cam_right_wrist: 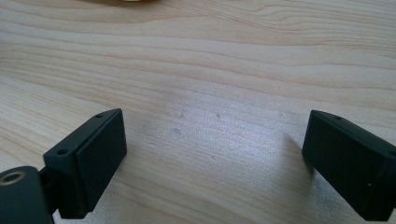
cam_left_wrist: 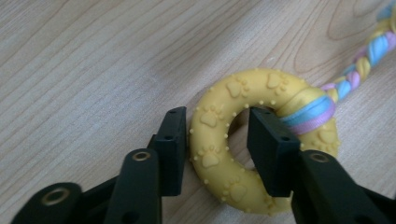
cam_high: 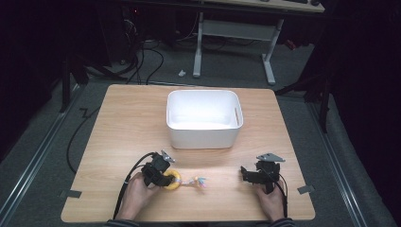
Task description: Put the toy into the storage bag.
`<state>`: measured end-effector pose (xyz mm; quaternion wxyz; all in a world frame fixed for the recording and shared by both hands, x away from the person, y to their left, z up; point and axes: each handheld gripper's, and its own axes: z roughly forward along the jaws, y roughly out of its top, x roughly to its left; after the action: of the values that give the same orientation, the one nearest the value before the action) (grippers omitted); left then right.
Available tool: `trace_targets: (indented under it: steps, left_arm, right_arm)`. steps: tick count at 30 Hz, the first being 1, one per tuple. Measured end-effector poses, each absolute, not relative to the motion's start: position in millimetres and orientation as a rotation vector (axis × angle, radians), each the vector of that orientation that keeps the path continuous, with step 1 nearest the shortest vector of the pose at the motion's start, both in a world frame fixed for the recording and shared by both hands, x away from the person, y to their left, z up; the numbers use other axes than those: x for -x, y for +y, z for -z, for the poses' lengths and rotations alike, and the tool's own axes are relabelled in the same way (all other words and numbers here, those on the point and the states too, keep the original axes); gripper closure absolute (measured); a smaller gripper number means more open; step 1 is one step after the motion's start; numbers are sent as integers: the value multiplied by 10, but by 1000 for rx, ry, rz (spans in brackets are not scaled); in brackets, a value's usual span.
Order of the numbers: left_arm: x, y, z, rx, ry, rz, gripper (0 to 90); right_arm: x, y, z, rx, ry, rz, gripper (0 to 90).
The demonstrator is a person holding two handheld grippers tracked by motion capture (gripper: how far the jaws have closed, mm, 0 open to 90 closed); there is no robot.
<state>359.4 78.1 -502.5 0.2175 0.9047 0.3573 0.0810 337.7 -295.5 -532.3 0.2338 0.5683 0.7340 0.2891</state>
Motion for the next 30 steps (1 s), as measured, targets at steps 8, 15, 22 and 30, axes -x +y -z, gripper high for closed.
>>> trace_targets:
  steps: [8, 15, 22, 30]
  left_arm:
    - [-3613, 783, 5013, -2531, 950, -212, 650]
    - [-3615, 809, 4984, -2506, 972, -189, 666]
    - [-3603, 801, 4923, -2513, 967, -174, 675]
    - [-3661, 781, 4782, -2488, 937, -209, 679]
  right_arm:
    - [-3379, -2953, 5322, -1564, 2010, -791, 64]
    - [-3379, -2953, 5323, -1563, 2011, -791, 64]
    - [-3376, -2950, 5322, -1567, 2007, -789, 65]
    - [-3373, -2950, 5322, -1564, 2007, -789, 67]
